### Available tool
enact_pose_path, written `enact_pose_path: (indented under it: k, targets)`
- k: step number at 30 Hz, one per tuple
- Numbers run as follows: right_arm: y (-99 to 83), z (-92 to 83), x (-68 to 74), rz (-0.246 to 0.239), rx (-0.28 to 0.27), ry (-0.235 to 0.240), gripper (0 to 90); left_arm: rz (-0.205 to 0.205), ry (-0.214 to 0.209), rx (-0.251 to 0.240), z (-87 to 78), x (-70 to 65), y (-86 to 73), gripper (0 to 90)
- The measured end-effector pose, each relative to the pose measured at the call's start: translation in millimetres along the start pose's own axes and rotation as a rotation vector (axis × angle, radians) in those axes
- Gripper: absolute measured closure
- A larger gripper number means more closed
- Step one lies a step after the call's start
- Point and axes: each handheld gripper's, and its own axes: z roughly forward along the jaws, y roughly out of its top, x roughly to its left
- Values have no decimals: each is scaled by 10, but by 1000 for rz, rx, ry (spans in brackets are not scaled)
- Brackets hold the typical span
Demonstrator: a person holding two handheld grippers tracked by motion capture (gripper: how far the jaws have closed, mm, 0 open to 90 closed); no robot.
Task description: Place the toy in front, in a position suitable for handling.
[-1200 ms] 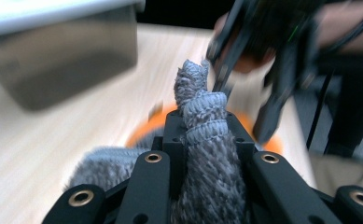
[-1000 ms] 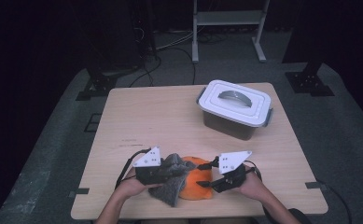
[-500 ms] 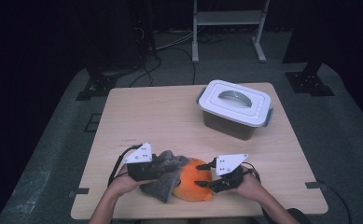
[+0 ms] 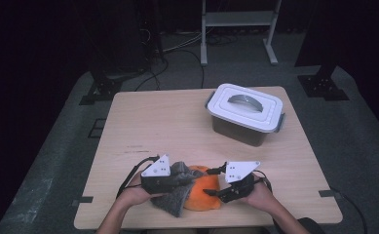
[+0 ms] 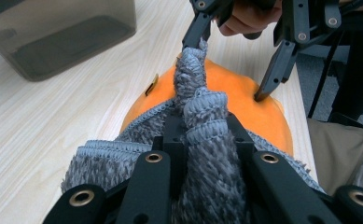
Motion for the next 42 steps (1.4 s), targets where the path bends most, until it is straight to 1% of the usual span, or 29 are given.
enact_pose_path:
  k: [2, 7, 10, 11, 13, 14, 15, 17, 19, 21, 22, 25, 27, 29, 32, 35, 37, 39, 41, 42]
  targets:
    - [10, -27, 14, -5, 0, -16, 352, -1, 0, 1, -18, -2, -10, 755]
    - [17, -95, 49, -8, 4, -41, 324, -3, -1, -3, -33, -7, -28, 754]
    - [4, -75, 42, -6, 24, -53, 308, -2, -2, 0, -22, -5, -17, 754]
    - [-10, -55, 36, 8, 30, -55, 308, 0, -4, 2, -15, -8, -8, 753]
    - [-47, -14, 1, 51, 43, -53, 320, 12, -10, 7, -2, -11, 18, 755]
    - [-60, -3, -9, 62, 44, -48, 347, 13, -16, 5, 11, -12, 48, 755]
    - [-74, 14, -14, 62, 47, -41, 374, 17, -22, 0, 20, -8, 78, 755]
    - [-83, 32, -10, 57, 50, -37, 393, 26, -32, -7, 43, -4, 155, 754]
    - [-84, 35, -2, 57, 48, -23, 400, 42, -33, -10, 74, -3, 225, 753]
    - [-86, 44, 16, 57, 47, -13, 400, 37, -43, -20, 92, 12, 260, 752]
    - [-86, 47, 24, 57, 45, -9, 401, 39, -41, -16, 105, 17, 263, 751]
    - [-91, 54, 23, 41, 51, -19, 408, 47, -16, 31, 135, 32, 222, 752]
    - [-91, 63, 26, 30, 54, -24, 419, 36, -7, 35, 97, 53, 187, 752]
    - [-85, 68, 33, 23, 58, -28, 430, 35, 12, 43, 44, 62, 159, 750]
    - [-82, 71, 36, 15, 60, -32, 433, 17, 40, 51, -68, 94, 86, 746]
    - [-81, 73, 36, 15, 59, -34, 433, -7, 55, 55, -143, 120, 20, 745]
    - [-79, 76, 38, 12, 58, -37, 432, -18, 57, 55, -157, 126, -5, 745]
    - [-71, 76, 41, 10, 59, -37, 424, -24, 42, 61, -136, 122, -29, 746]
    - [-40, 44, 37, 5, 63, -40, 377, -25, 43, 63, -117, 112, -46, 748]
    - [-16, -1, 21, 15, 49, -39, 360, -29, 45, 56, -123, 114, -58, 748]
